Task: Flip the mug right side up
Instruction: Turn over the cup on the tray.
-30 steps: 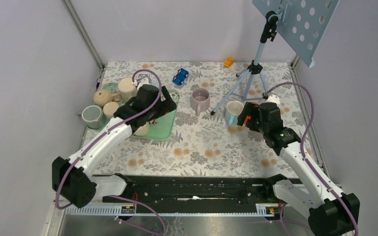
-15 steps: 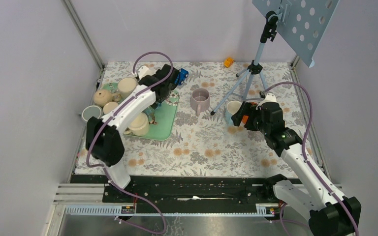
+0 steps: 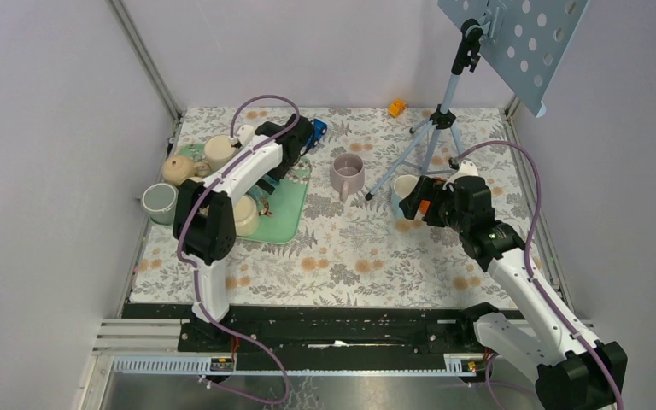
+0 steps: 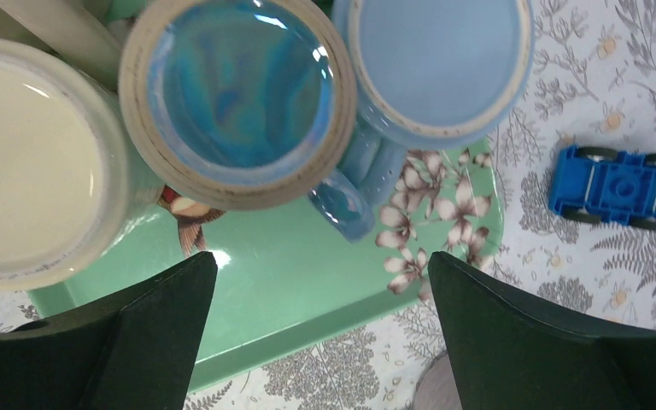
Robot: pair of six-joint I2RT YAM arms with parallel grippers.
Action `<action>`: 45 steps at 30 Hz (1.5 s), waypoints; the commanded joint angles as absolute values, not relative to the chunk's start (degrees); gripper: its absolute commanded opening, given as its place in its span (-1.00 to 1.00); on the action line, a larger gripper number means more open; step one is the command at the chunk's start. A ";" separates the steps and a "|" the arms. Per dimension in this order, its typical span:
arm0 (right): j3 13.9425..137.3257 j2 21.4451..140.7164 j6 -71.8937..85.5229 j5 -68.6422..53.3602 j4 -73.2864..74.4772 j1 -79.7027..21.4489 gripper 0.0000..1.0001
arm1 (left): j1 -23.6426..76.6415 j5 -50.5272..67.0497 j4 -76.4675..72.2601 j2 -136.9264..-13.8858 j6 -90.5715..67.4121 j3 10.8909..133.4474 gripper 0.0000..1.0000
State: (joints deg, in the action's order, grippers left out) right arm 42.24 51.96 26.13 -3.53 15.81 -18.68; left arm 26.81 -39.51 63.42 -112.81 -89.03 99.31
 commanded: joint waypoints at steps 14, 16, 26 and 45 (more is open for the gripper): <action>44.34 53.24 25.44 -5.39 14.43 -18.45 0.99 | 23.30 -40.15 65.57 -115.56 -92.93 101.36 0.98; 44.22 53.34 25.45 -5.57 14.30 -18.44 0.99 | 23.29 -40.08 65.97 -115.67 -93.45 101.21 0.98; 43.73 53.91 25.40 -6.54 13.80 -18.46 0.99 | 22.99 -40.78 66.55 -114.27 -96.23 98.06 0.95; 43.15 54.41 25.21 -6.06 13.80 -18.45 0.99 | 22.50 -35.60 61.83 -110.73 -90.69 93.04 0.32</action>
State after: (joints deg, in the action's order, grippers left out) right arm 42.24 53.93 26.06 -5.65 15.77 -18.68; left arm 22.61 -37.45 63.35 -115.24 -93.10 95.96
